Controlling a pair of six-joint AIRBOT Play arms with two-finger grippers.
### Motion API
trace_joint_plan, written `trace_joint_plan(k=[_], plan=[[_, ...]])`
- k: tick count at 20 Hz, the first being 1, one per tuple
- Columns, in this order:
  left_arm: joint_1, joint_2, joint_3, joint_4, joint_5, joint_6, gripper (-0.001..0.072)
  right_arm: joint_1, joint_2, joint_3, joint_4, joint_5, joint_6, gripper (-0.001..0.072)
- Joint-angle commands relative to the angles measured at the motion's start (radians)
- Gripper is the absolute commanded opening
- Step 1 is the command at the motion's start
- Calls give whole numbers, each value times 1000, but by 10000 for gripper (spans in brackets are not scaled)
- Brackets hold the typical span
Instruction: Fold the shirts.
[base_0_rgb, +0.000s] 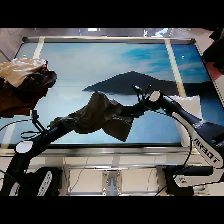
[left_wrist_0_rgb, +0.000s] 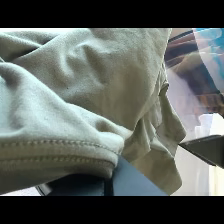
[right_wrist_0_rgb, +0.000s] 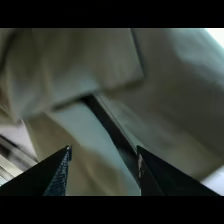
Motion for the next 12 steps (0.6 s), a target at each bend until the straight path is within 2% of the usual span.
trace_joint_plan(k=[1, 6, 10, 11, 12], plan=[[-1, 1, 1, 0, 1, -13, 13, 1, -55, -2, 133, -59, -40, 447], [-1, 1, 1, 0, 9, -14, 13, 39, -125, -1, 193, -126, -93, 446], [-1, 1, 1, 0, 15, -14, 13, 87, -171, 7, 204, -201, -92, 443], [-1, 1, 1, 0, 16, -14, 13, 88, -182, 18, 205, -203, -92, 408], [-1, 1, 1, 0, 19, -14, 13, 88, -187, 31, 206, -203, -93, 290]])
